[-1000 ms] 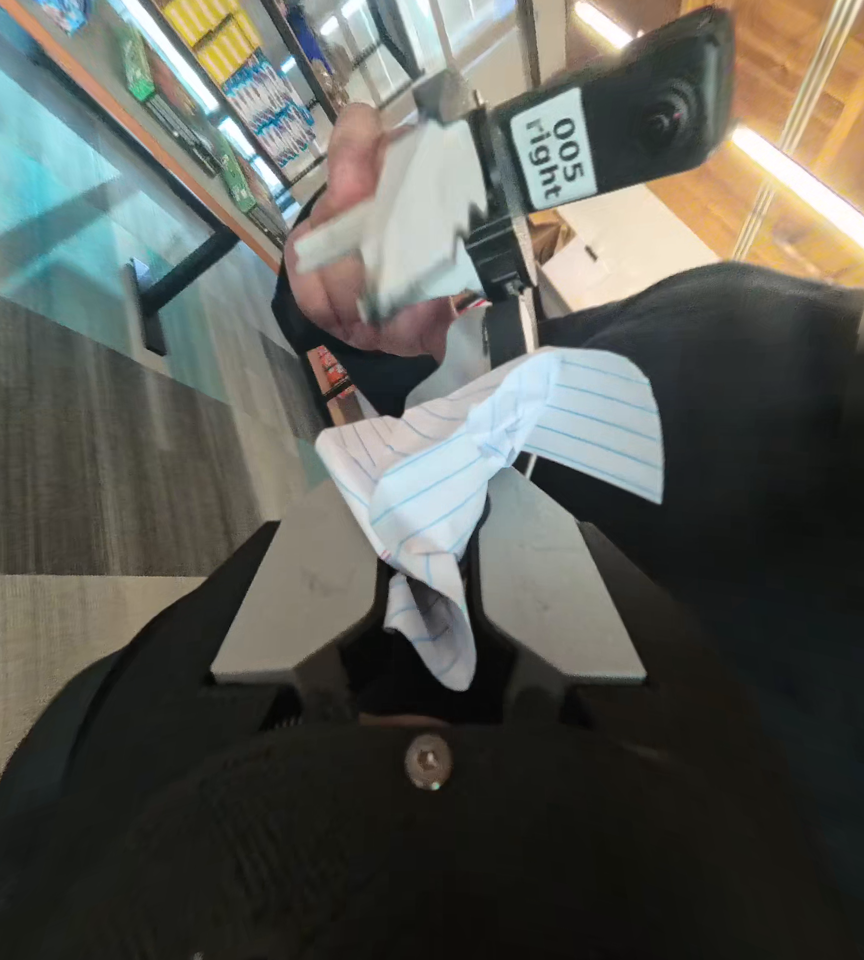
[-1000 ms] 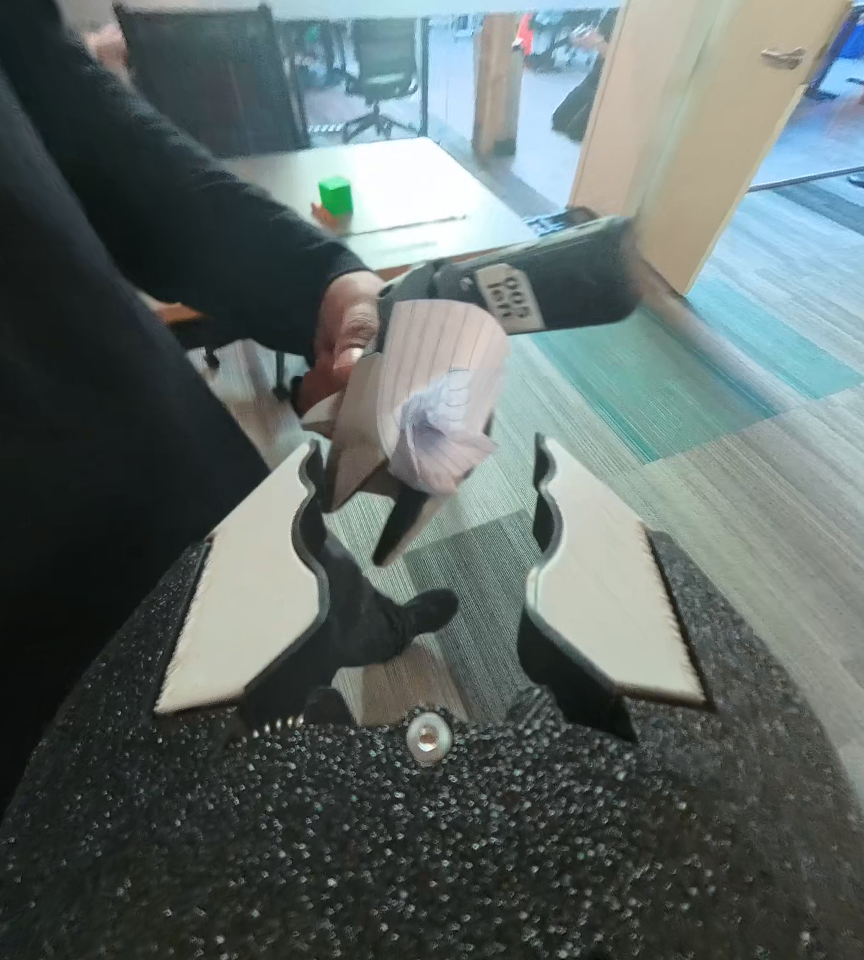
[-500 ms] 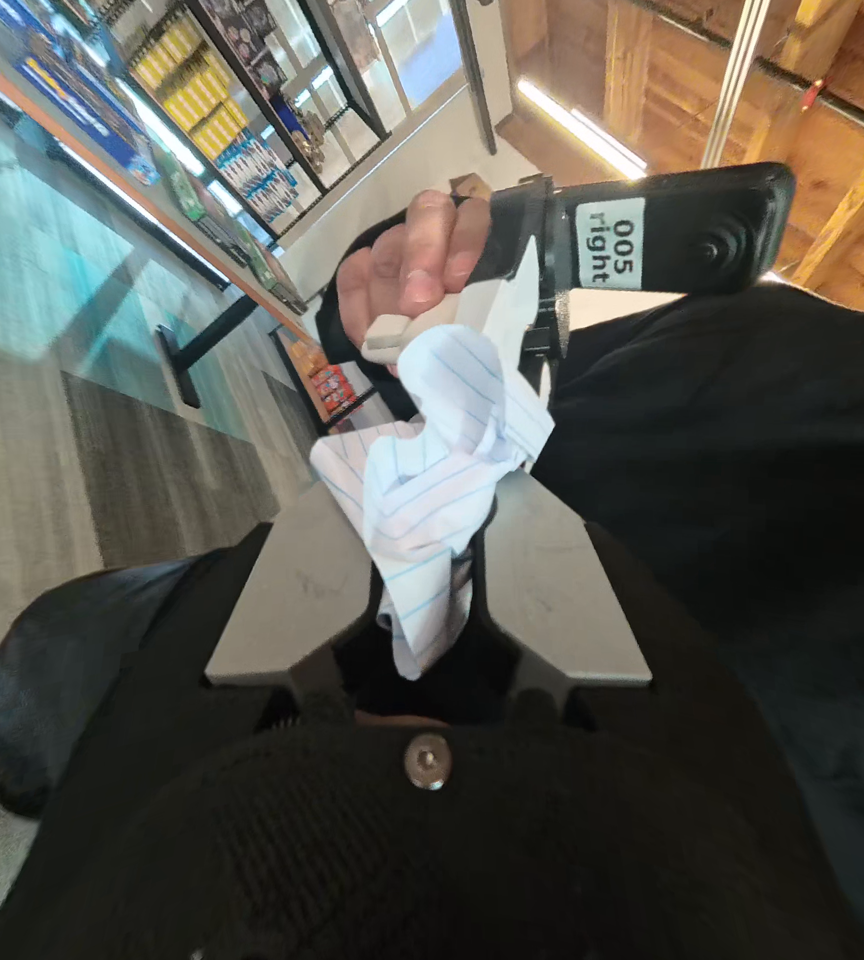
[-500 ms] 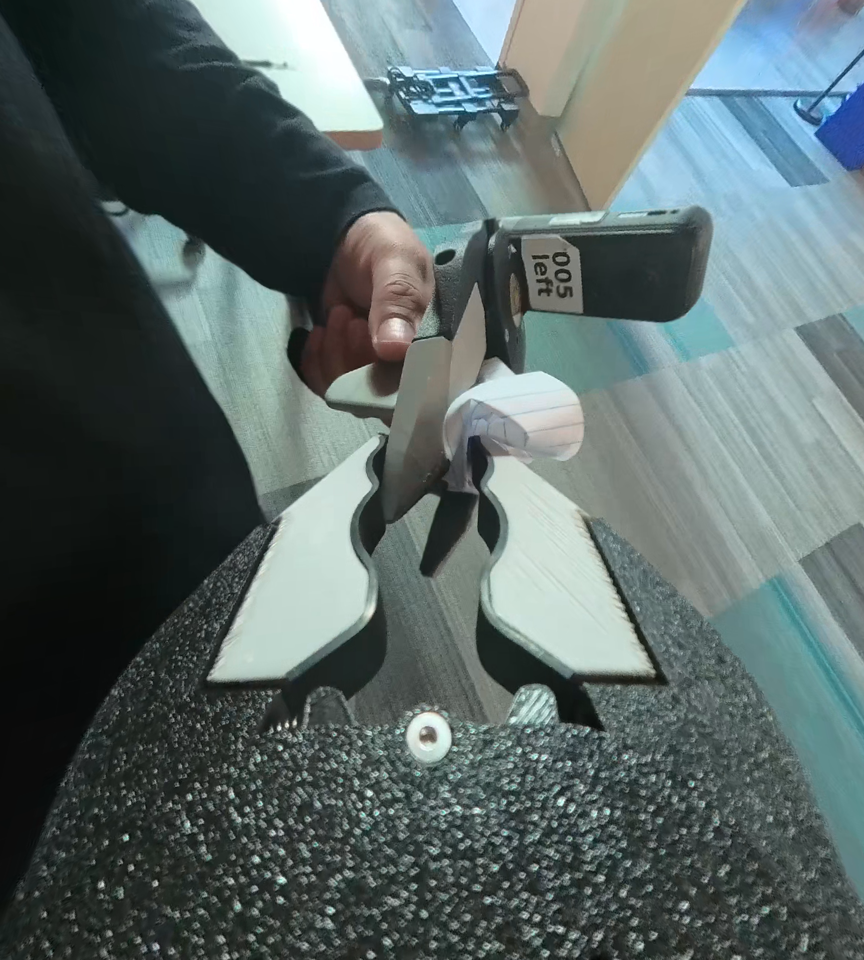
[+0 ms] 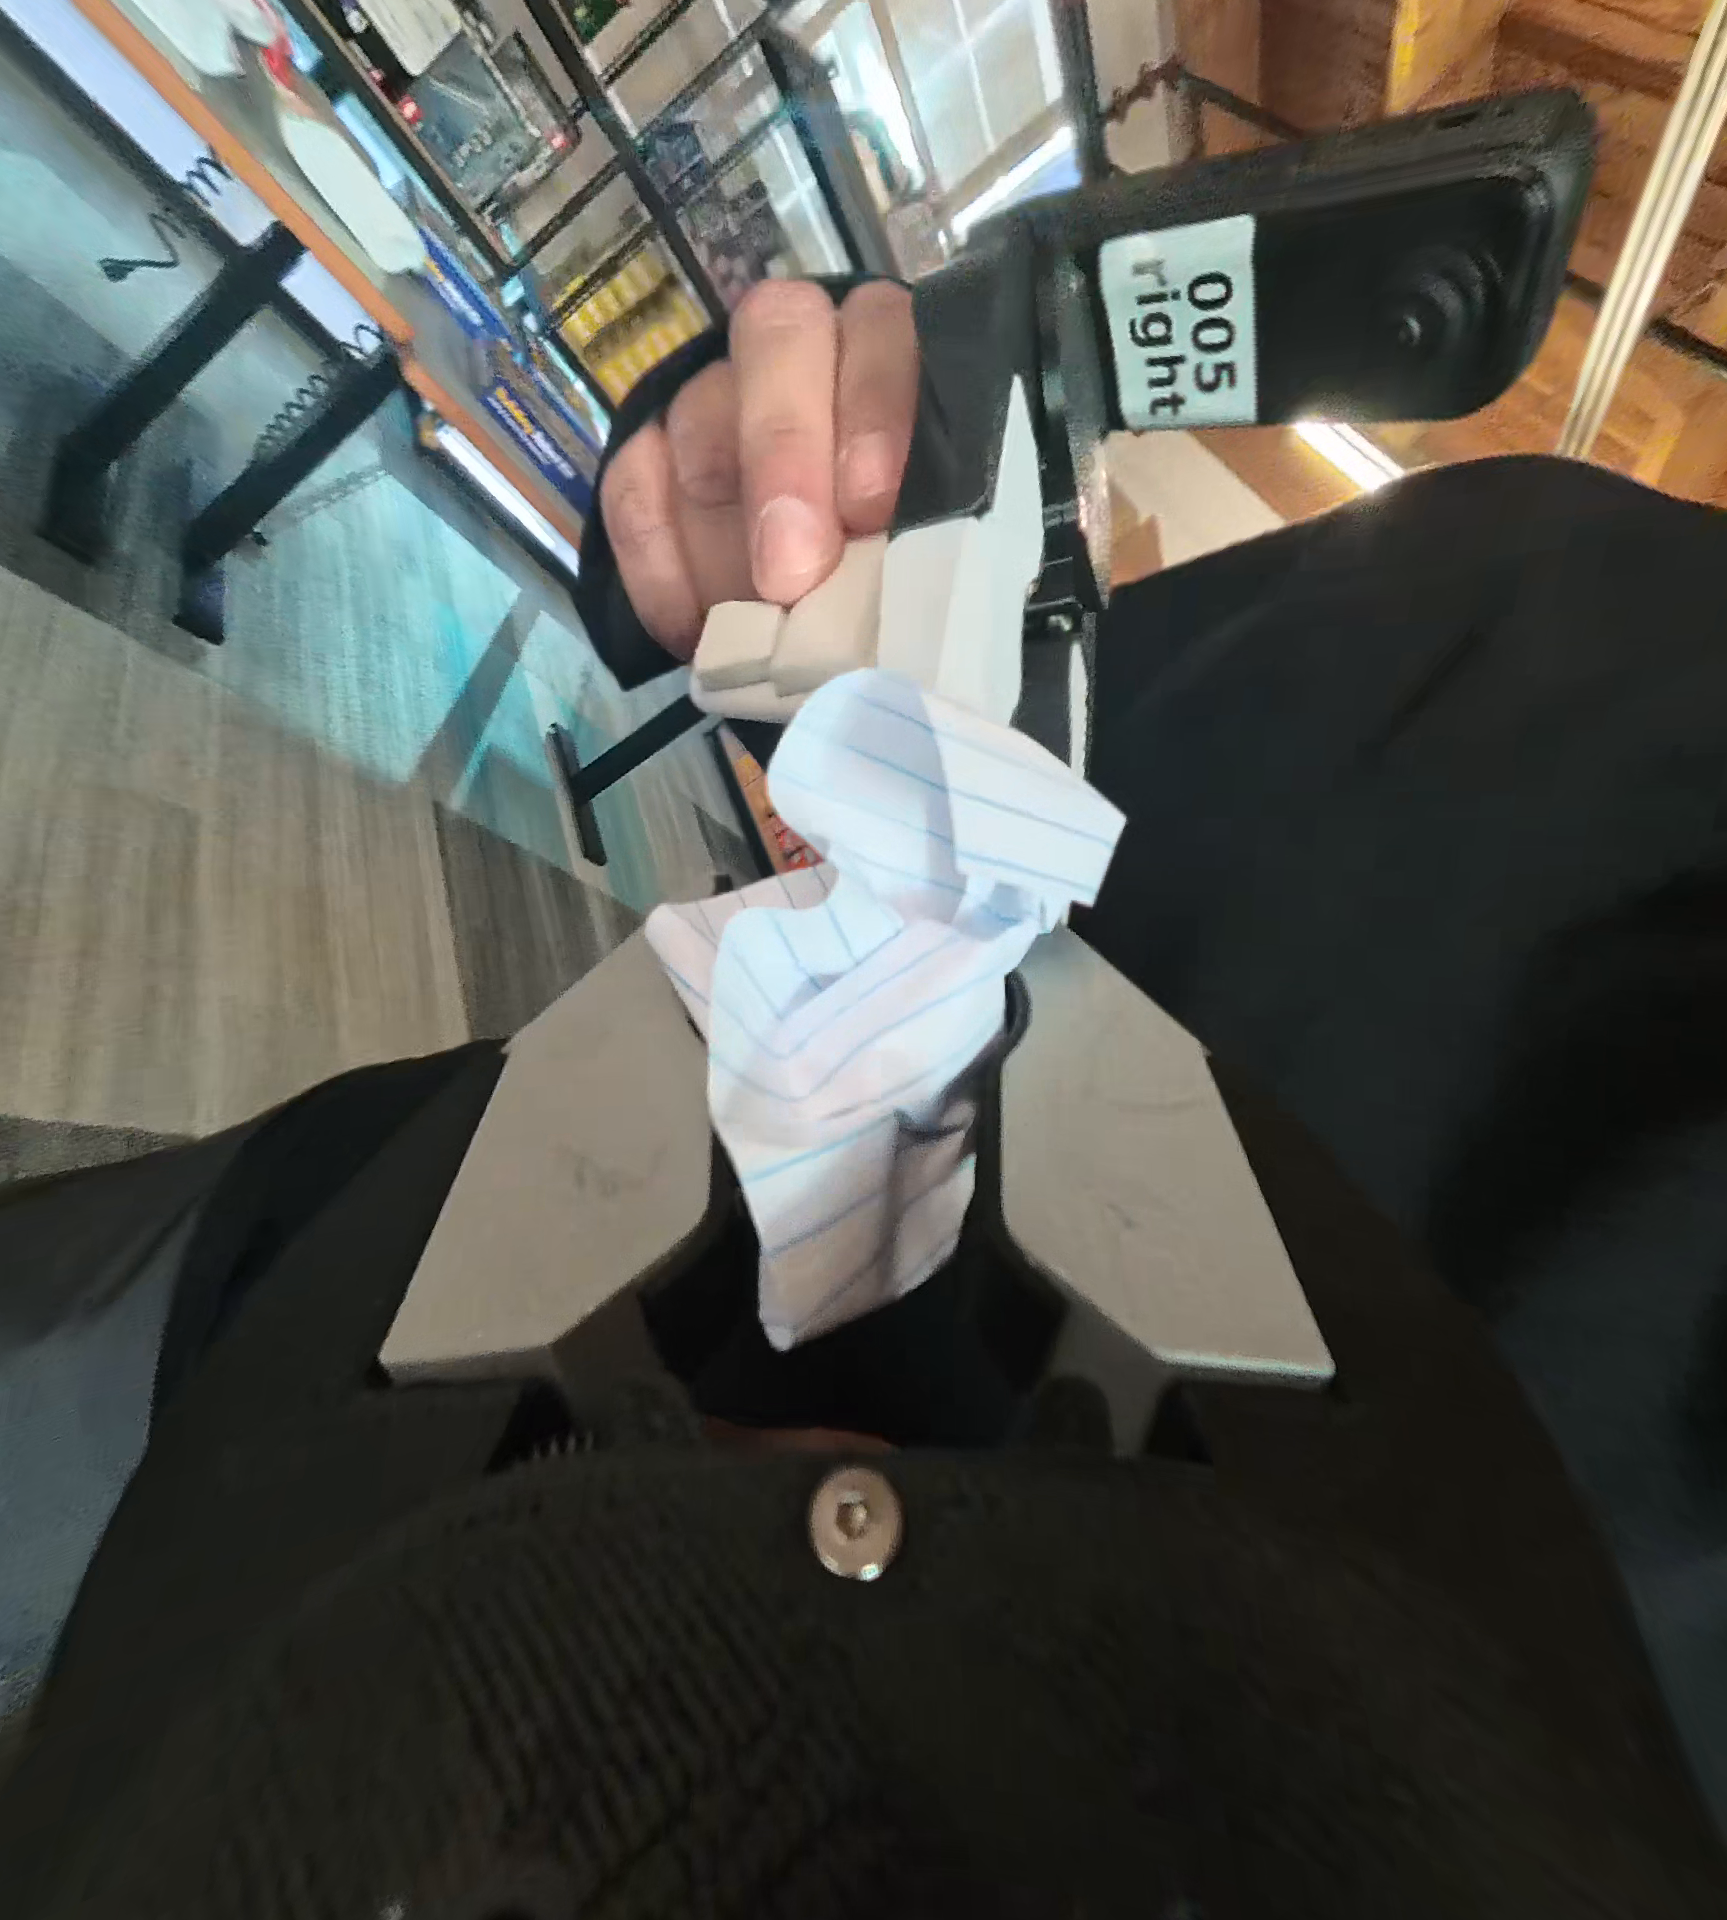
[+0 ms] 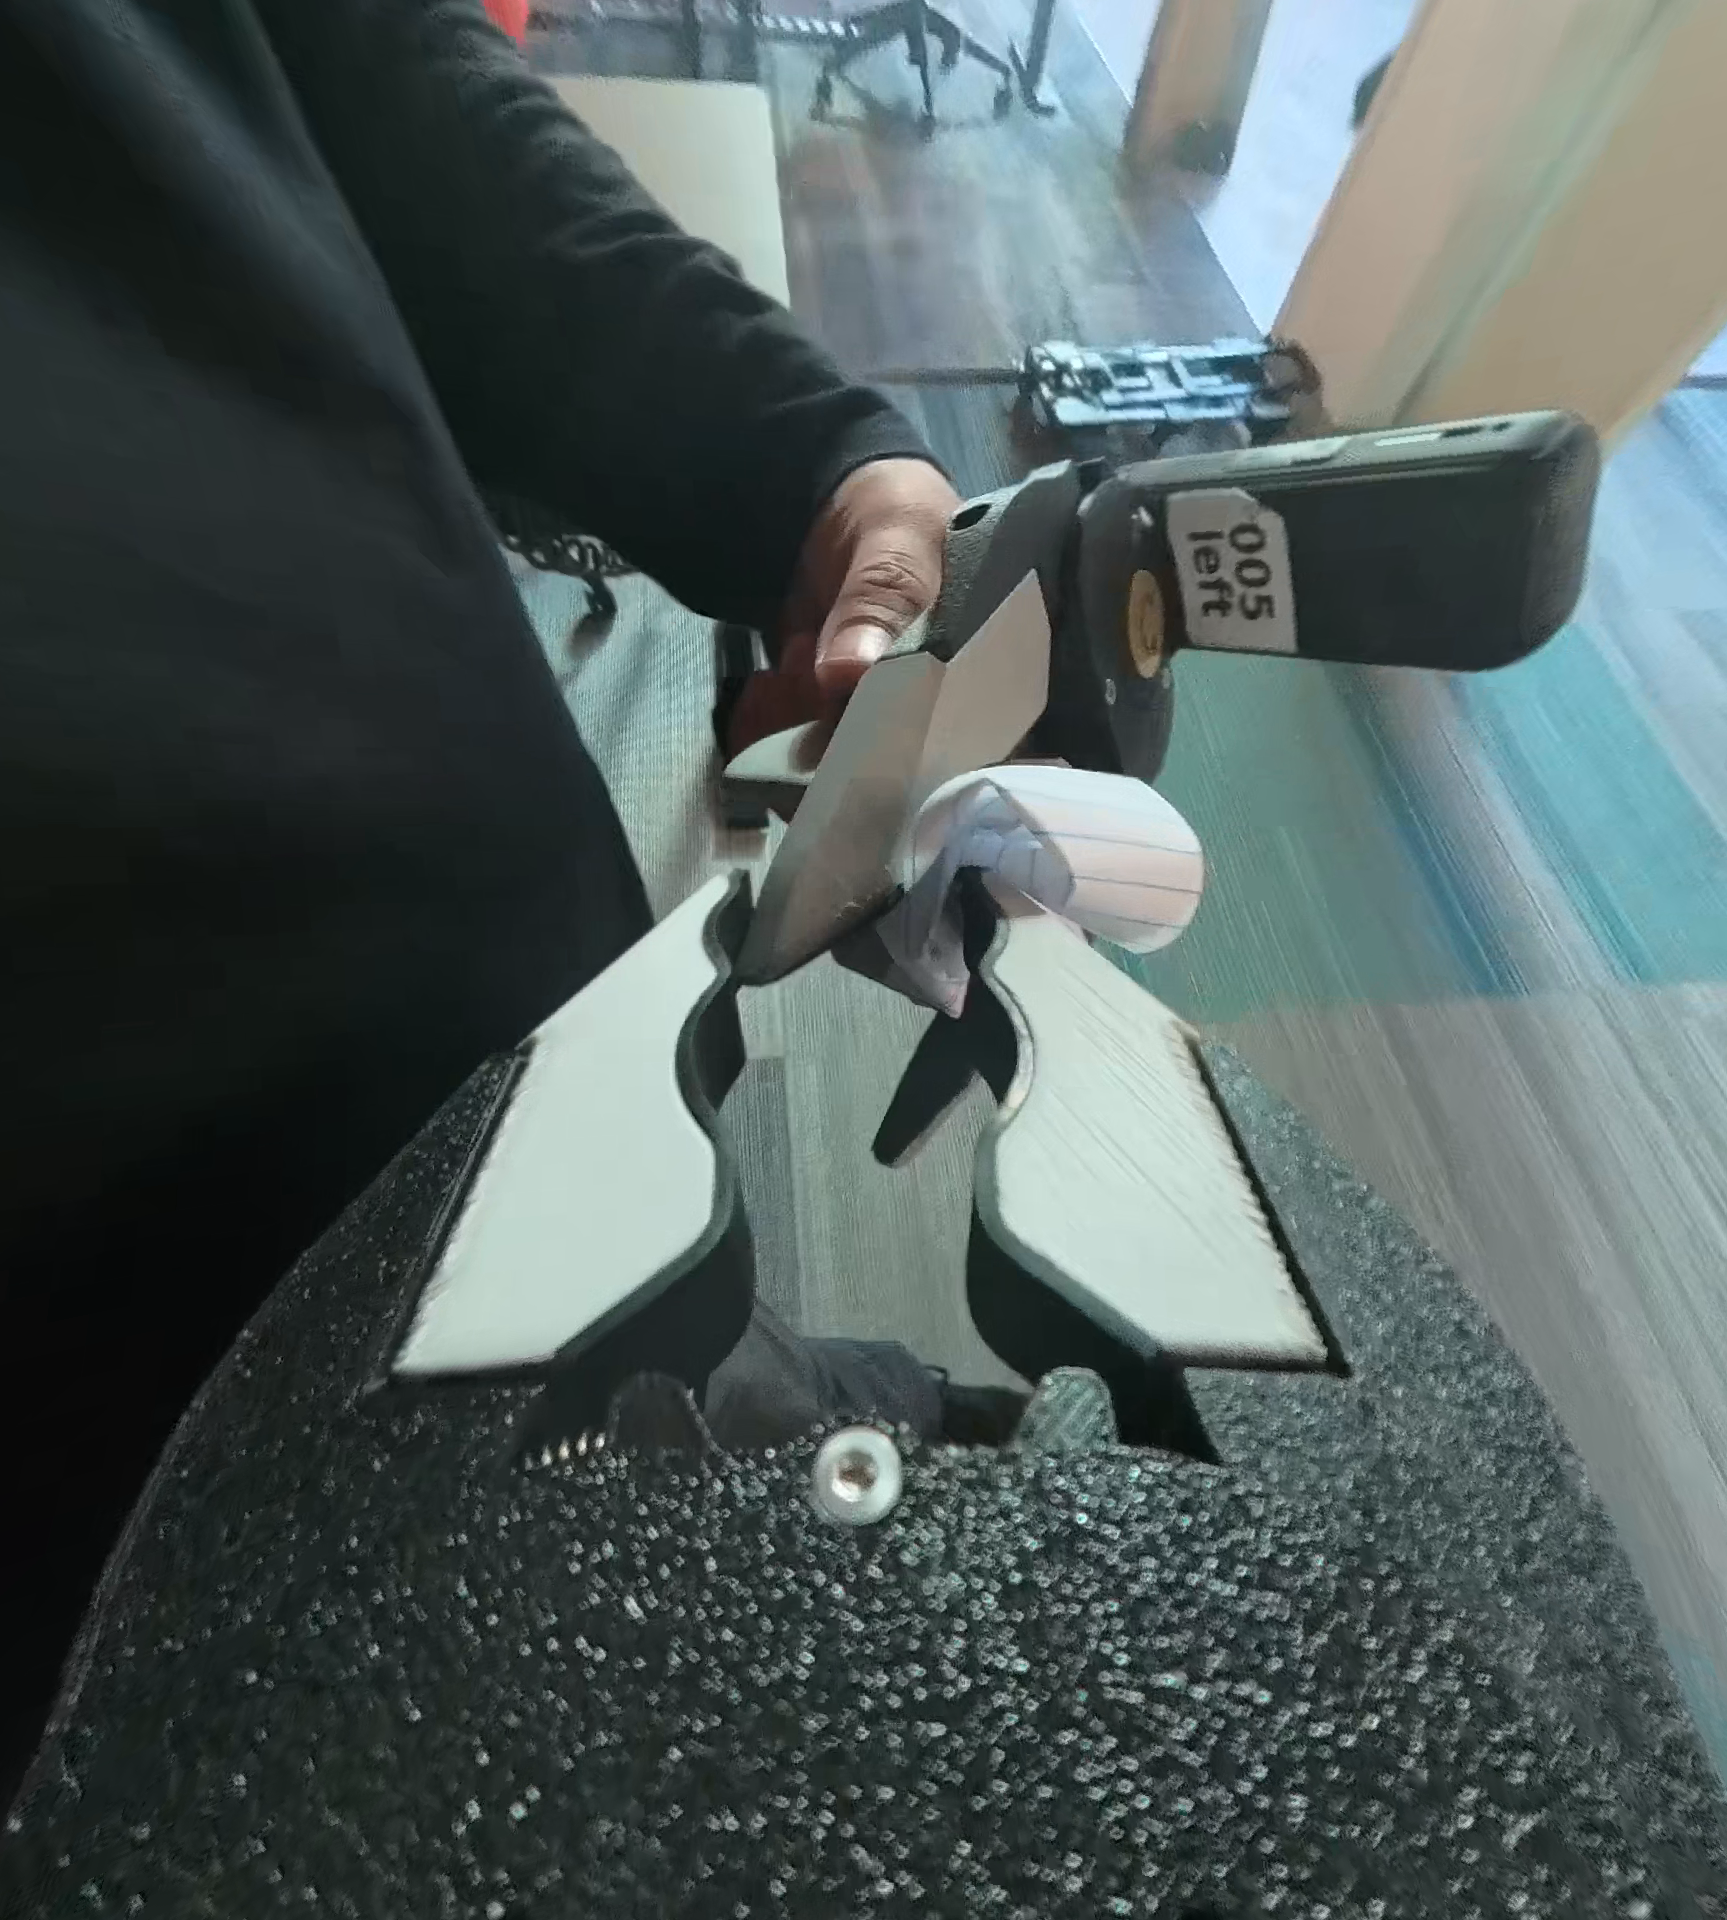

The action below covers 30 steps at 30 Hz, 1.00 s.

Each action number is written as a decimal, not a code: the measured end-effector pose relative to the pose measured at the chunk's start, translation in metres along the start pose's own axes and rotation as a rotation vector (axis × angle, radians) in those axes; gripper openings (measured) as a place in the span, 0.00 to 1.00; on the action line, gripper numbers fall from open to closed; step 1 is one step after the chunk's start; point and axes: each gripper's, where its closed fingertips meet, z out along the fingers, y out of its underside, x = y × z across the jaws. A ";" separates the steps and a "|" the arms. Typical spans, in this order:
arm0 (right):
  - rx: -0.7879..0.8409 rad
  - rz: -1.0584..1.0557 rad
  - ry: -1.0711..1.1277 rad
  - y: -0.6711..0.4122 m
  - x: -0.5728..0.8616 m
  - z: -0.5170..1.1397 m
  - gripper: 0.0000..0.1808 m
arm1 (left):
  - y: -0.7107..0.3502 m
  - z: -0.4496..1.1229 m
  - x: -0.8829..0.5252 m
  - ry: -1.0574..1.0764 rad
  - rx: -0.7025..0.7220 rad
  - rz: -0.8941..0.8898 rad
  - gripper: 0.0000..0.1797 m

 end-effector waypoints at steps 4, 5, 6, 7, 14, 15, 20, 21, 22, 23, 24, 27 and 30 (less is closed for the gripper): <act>0.067 -0.035 -0.036 0.010 0.109 -0.001 0.22 | -0.088 -0.049 -0.055 -0.055 -0.012 -0.054 0.26; 0.078 -0.027 -0.045 0.009 0.138 -0.005 0.22 | -0.113 -0.059 -0.064 -0.056 -0.007 -0.068 0.26; 0.080 -0.021 -0.061 0.006 0.162 -0.012 0.22 | -0.137 -0.066 -0.070 -0.045 -0.009 -0.082 0.28; 0.083 -0.031 -0.072 0.002 0.185 -0.020 0.21 | -0.158 -0.072 -0.074 -0.028 -0.021 -0.092 0.31; 0.039 -0.110 -0.142 0.002 0.312 -0.046 0.22 | -0.273 -0.115 -0.119 -0.015 -0.038 -0.011 0.30; 0.027 -0.110 -0.147 0.003 0.330 -0.044 0.21 | -0.284 -0.124 -0.125 0.023 -0.050 -0.019 0.30; -0.003 -0.067 -0.108 0.009 0.428 -0.025 0.02 | -0.337 -0.184 -0.161 0.120 -0.129 0.048 0.27; -0.007 -0.048 -0.089 0.007 0.449 -0.016 0.01 | -0.350 -0.200 -0.168 0.129 -0.132 0.079 0.26; -0.011 -0.035 -0.081 0.005 0.469 -0.007 0.01 | -0.362 -0.217 -0.175 0.144 -0.141 0.097 0.25; -0.018 -0.027 -0.067 0.004 0.490 0.003 0.01 | -0.375 -0.235 -0.182 0.159 -0.147 0.109 0.25; -0.032 -0.020 -0.046 0.002 0.513 0.012 0.02 | -0.387 -0.253 -0.191 0.175 -0.148 0.121 0.25; -0.114 0.011 0.044 -0.001 0.585 0.039 0.03 | -0.426 -0.310 -0.218 0.178 -0.153 0.101 0.22; -0.143 0.037 0.111 -0.021 0.646 0.059 0.08 | -0.465 -0.371 -0.234 0.160 -0.135 0.093 0.21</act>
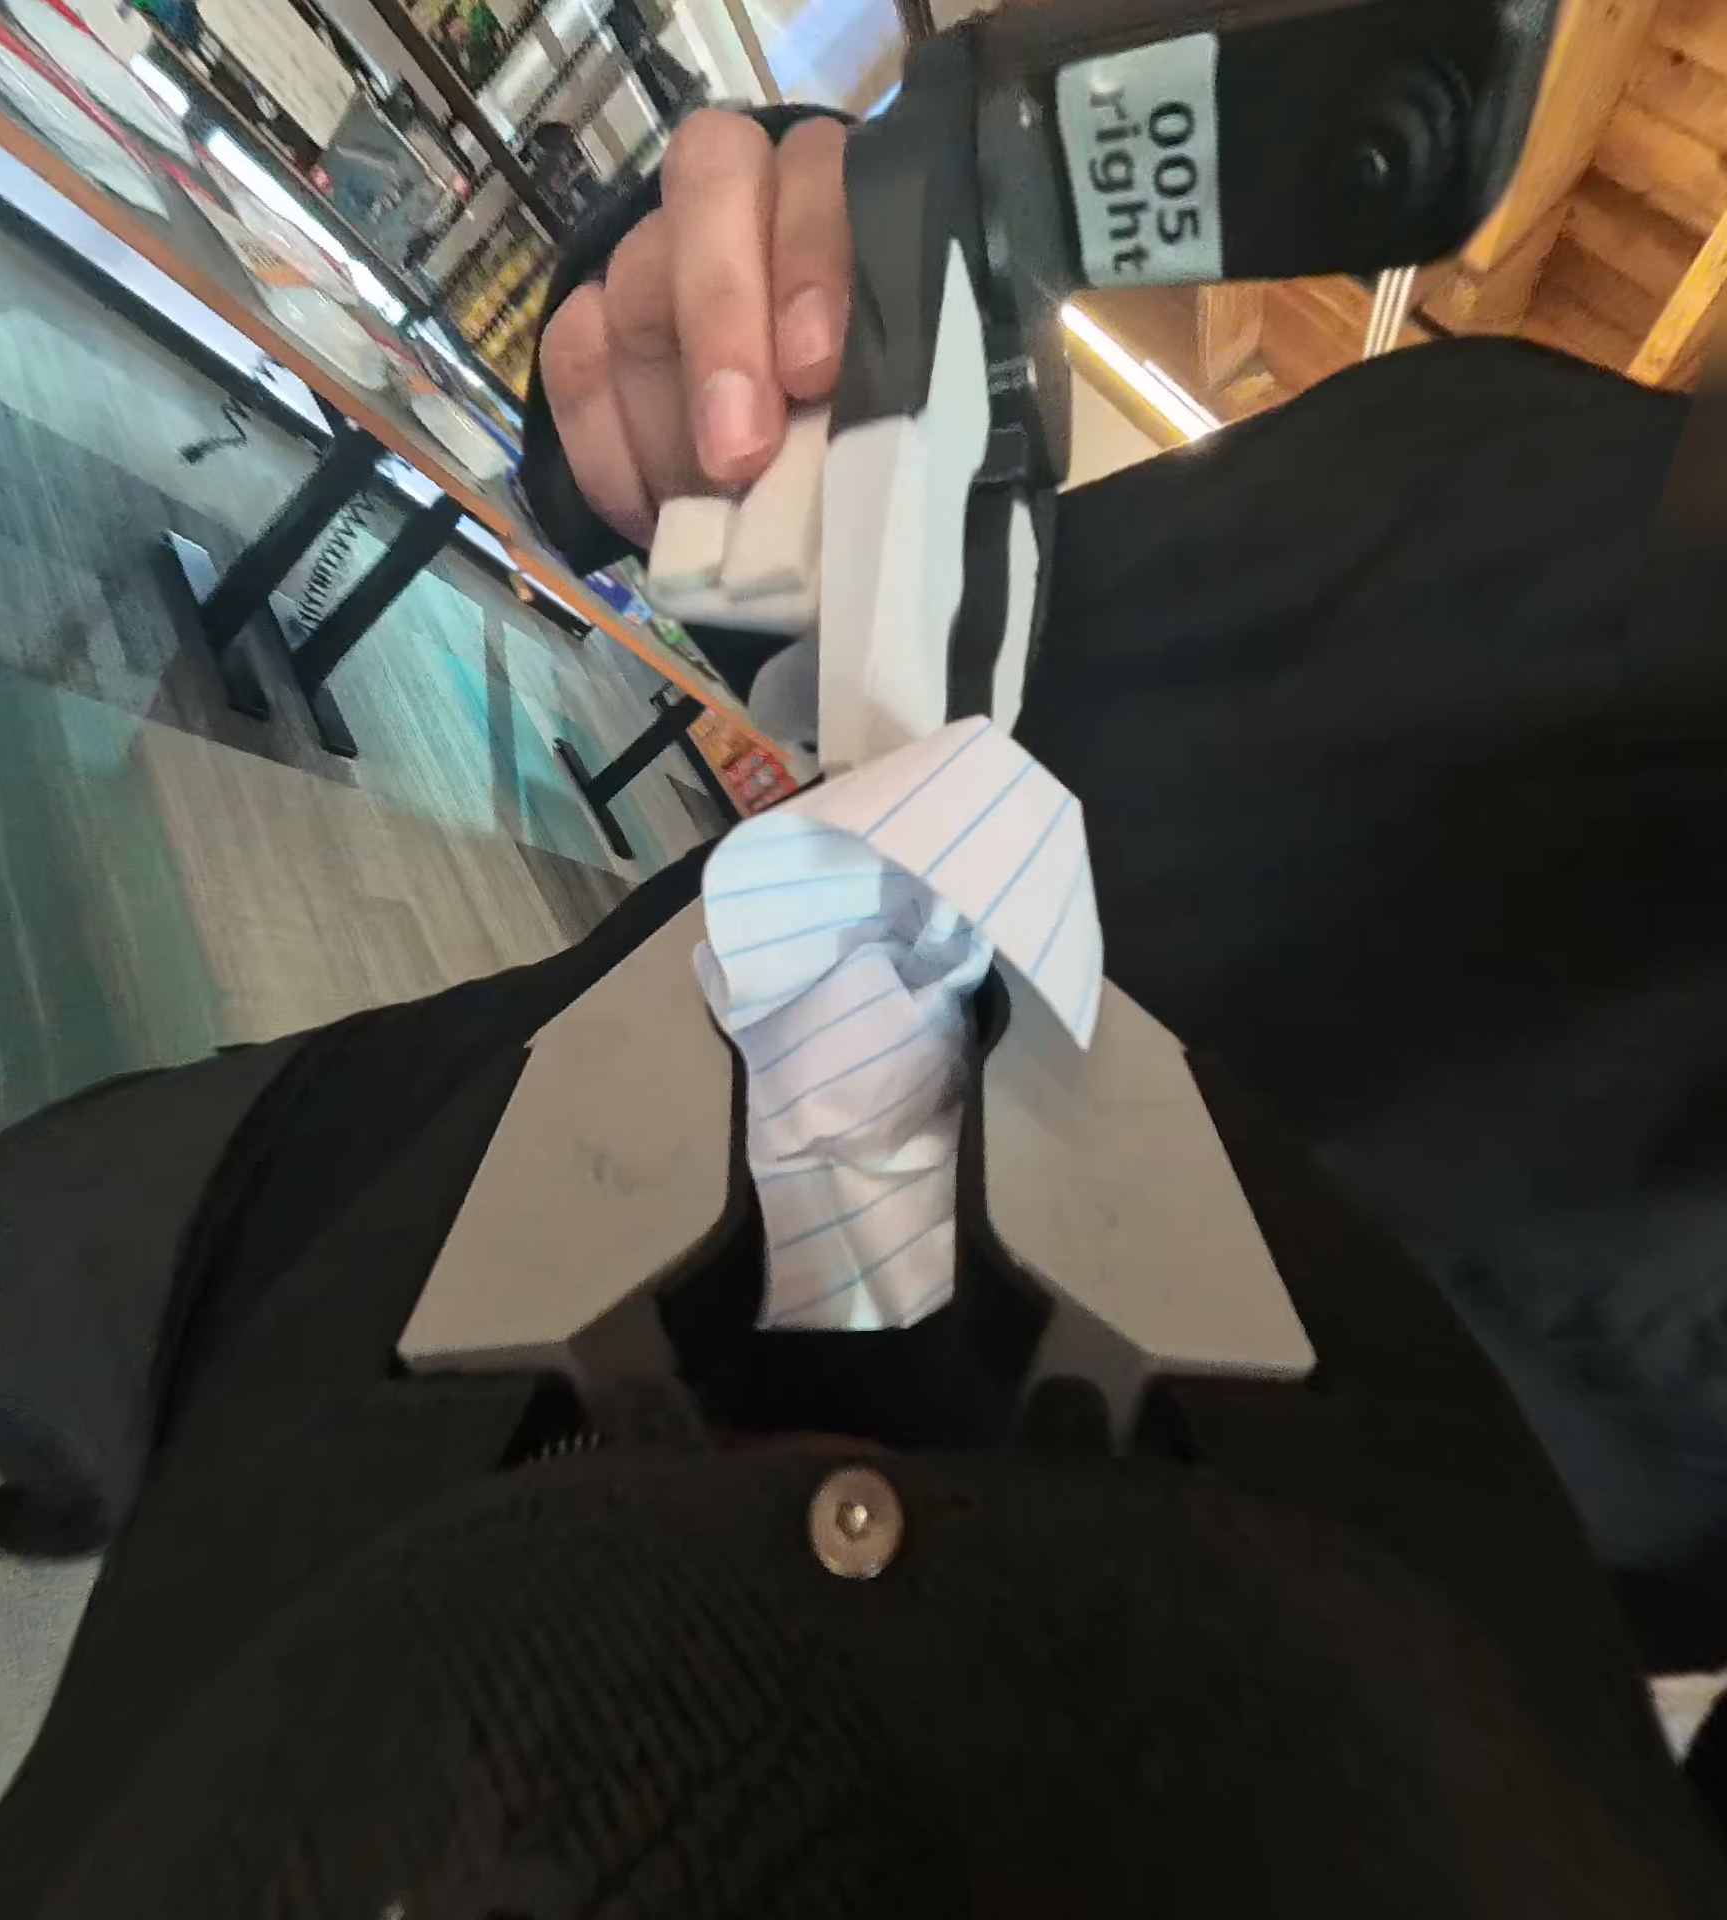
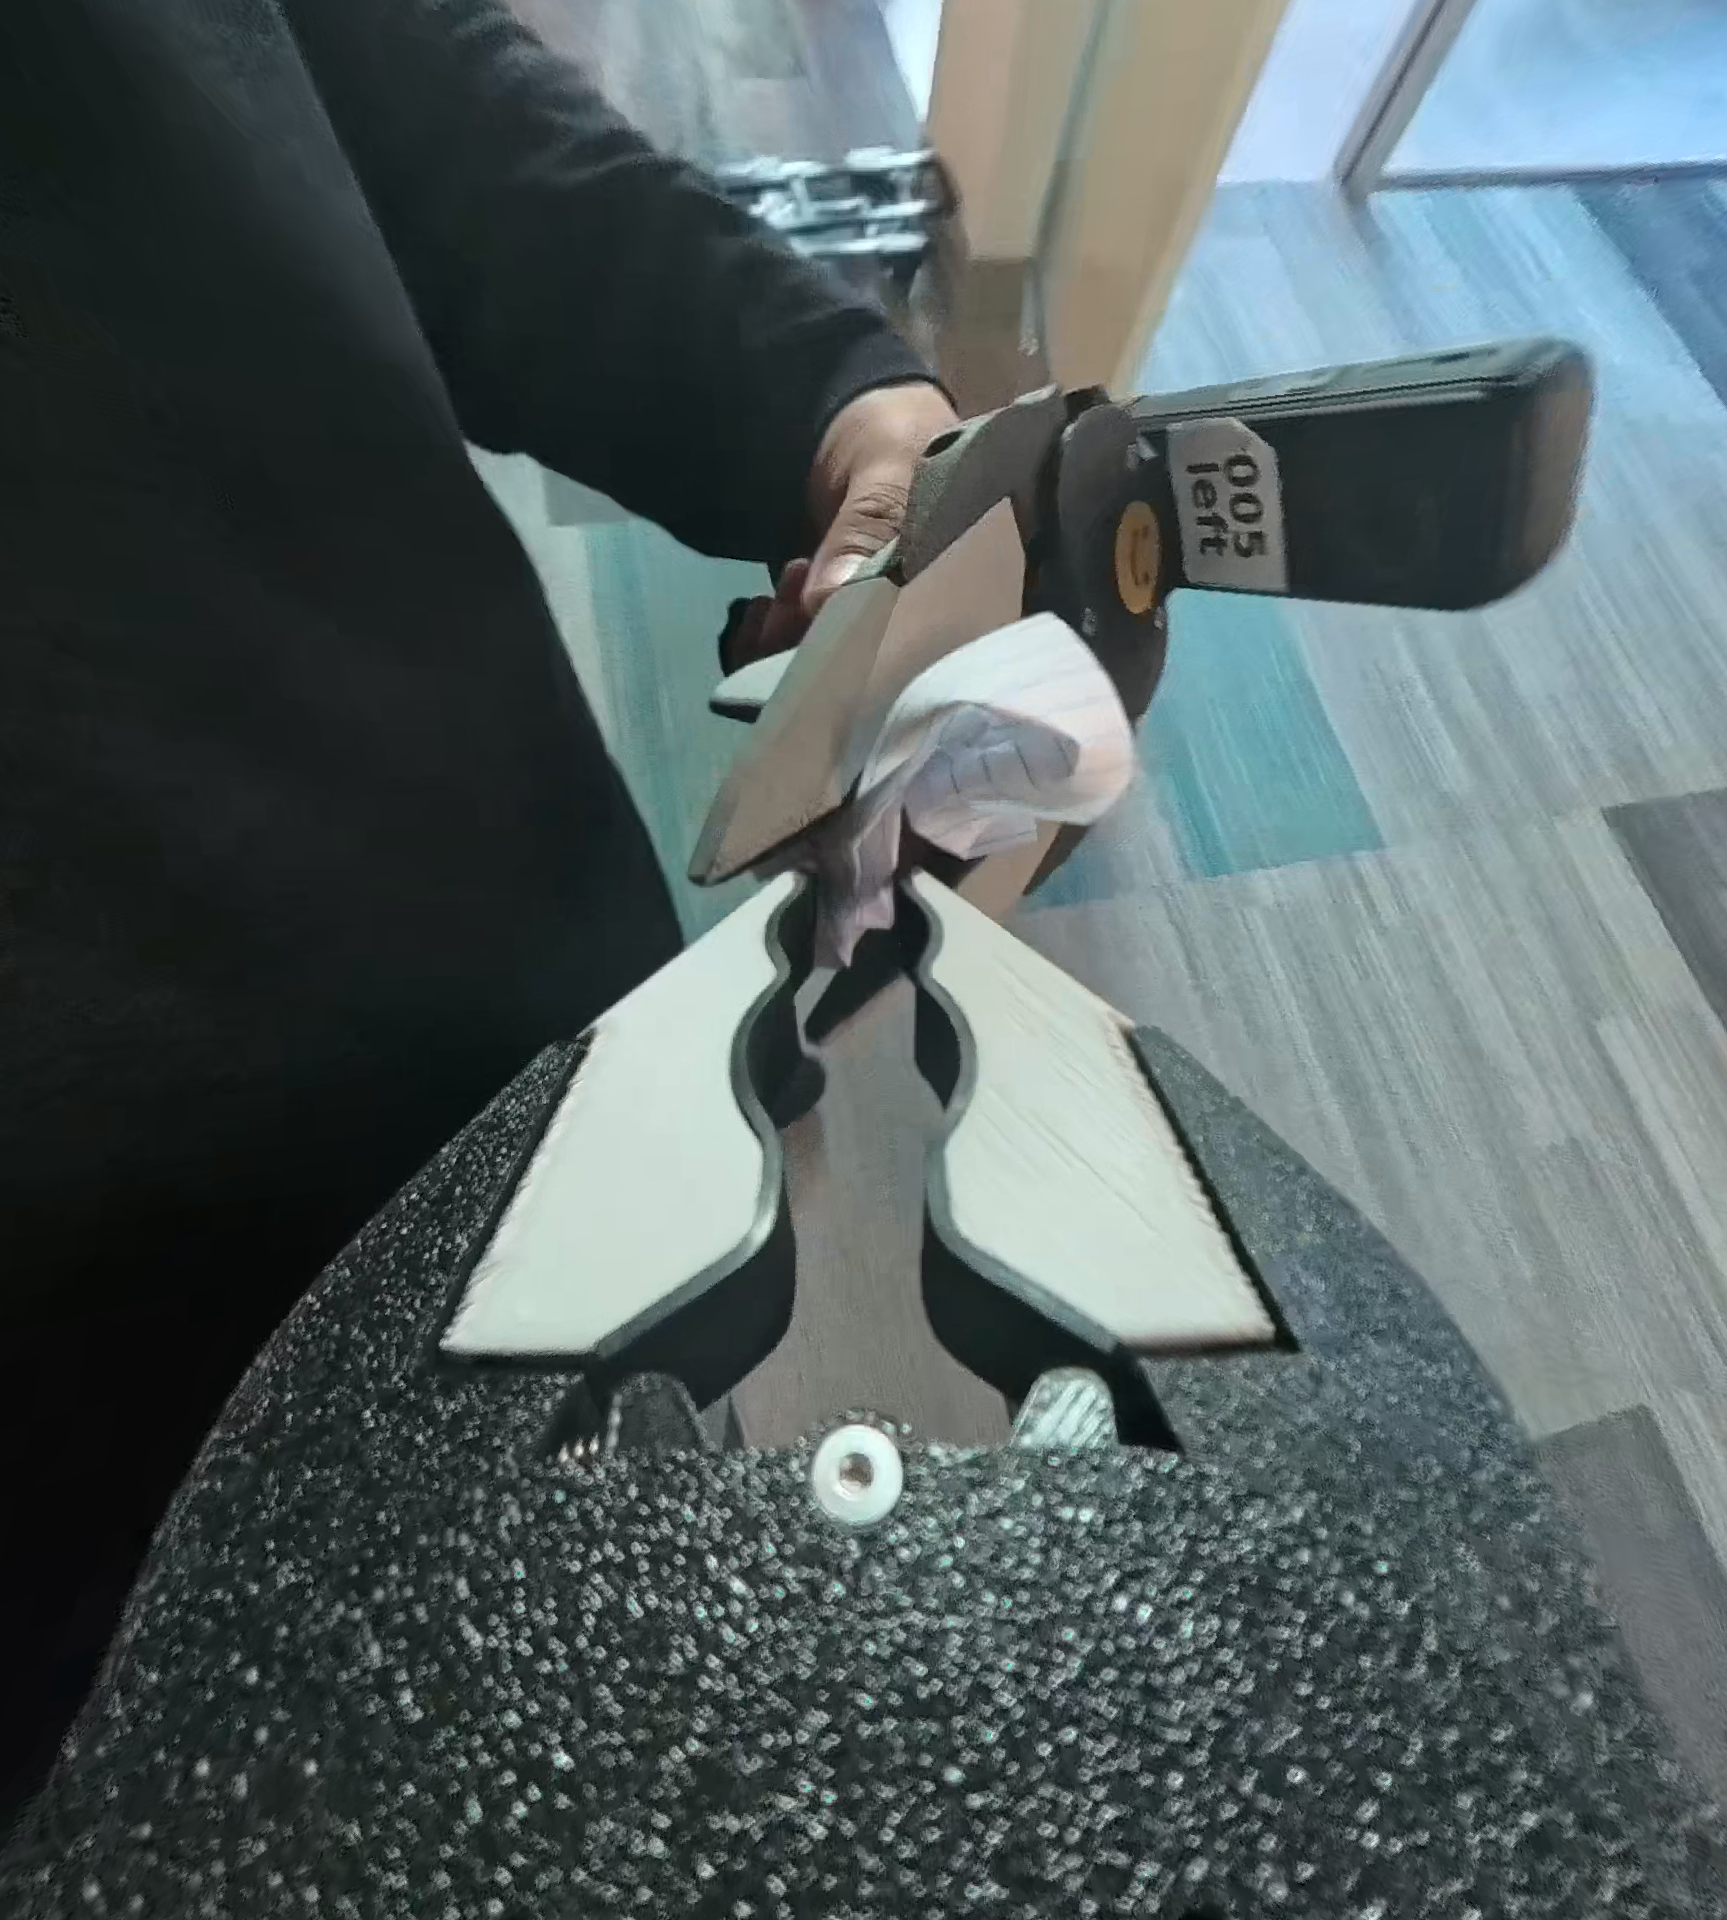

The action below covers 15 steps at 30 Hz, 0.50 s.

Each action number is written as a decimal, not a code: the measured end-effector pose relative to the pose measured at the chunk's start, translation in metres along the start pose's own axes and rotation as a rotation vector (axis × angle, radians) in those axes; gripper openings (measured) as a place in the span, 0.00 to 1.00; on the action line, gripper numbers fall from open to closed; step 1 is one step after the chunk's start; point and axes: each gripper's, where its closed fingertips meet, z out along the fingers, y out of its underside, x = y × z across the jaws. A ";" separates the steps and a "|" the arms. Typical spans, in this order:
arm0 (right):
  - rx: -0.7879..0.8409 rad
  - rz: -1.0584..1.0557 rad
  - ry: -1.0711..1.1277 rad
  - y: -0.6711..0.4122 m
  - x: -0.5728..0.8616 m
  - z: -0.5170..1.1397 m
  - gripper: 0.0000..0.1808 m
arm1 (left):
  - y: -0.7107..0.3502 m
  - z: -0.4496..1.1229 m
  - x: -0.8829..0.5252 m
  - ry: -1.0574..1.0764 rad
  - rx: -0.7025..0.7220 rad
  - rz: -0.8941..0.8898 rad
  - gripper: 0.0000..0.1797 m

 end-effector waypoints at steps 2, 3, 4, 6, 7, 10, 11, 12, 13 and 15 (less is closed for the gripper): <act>0.042 0.005 0.044 -0.014 0.041 0.012 0.06 | -0.012 -0.047 -0.018 -0.095 0.000 0.018 0.20; 0.041 0.035 0.060 -0.018 0.061 0.018 0.07 | -0.021 -0.068 -0.029 -0.148 0.015 -0.005 0.19; 0.050 0.068 0.063 -0.022 0.079 0.023 0.10 | -0.031 -0.086 -0.034 -0.178 0.037 -0.011 0.19; 0.104 0.096 0.043 -0.036 0.109 0.035 0.19 | -0.047 -0.113 -0.032 -0.192 0.048 0.059 0.19; 0.117 0.091 0.014 -0.041 0.121 0.042 0.25 | -0.054 -0.122 -0.031 -0.184 0.041 0.093 0.19; 0.072 0.040 -0.040 -0.044 0.155 0.070 0.32 | -0.077 -0.148 -0.030 -0.060 0.045 0.070 0.20; 0.066 0.018 -0.060 -0.046 0.166 0.081 0.31 | -0.088 -0.156 -0.033 -0.024 0.050 0.046 0.21; 0.074 -0.005 -0.083 -0.049 0.176 0.090 0.29 | -0.096 -0.166 -0.034 0.010 0.041 0.039 0.21; 0.087 -0.033 -0.128 -0.051 0.184 0.099 0.23 | -0.101 -0.176 -0.037 0.037 0.018 0.048 0.21; 0.095 -0.085 -0.194 -0.053 0.206 0.117 0.17 | -0.109 -0.199 -0.051 0.043 -0.047 0.056 0.22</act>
